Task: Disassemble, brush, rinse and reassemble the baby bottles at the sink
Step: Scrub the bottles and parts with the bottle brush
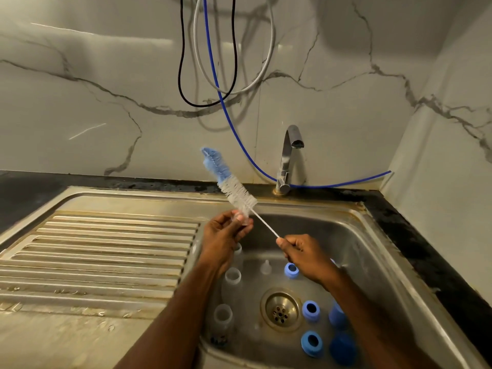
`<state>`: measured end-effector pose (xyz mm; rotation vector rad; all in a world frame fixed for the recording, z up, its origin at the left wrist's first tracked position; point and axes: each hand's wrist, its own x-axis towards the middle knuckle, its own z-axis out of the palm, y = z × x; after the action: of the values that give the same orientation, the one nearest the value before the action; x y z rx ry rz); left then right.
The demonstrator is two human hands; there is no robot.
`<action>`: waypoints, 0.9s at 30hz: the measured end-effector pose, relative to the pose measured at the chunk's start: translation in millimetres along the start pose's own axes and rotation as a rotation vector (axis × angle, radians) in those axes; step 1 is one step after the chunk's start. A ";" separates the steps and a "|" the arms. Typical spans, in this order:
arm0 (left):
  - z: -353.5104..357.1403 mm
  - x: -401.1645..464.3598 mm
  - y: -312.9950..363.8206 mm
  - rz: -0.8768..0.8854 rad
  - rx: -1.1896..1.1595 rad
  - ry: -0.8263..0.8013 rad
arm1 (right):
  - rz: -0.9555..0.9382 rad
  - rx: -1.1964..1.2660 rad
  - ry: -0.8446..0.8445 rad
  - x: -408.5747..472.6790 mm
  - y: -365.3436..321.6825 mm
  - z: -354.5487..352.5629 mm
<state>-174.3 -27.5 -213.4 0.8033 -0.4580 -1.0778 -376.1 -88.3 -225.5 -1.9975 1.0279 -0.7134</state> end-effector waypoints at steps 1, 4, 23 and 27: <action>3.7 -2.1 -3.4 0.001 0.004 -0.024 | -0.009 0.005 0.011 -0.2 -1.0 3.4; 9.5 -3.0 -2.8 0.005 -0.026 -0.022 | -0.031 0.041 0.079 -1.1 -4.6 5.5; 7.3 -1.3 -2.1 0.033 0.021 0.005 | -0.038 -0.045 0.066 -0.4 4.8 -14.5; -0.1 5.1 6.4 0.026 -0.172 0.143 | -0.023 -0.054 0.076 0.0 9.3 -20.7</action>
<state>-168.3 -30.6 -208.8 0.7148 -0.2505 -1.0136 -395.4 -99.5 -221.7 -2.0447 1.0810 -0.7866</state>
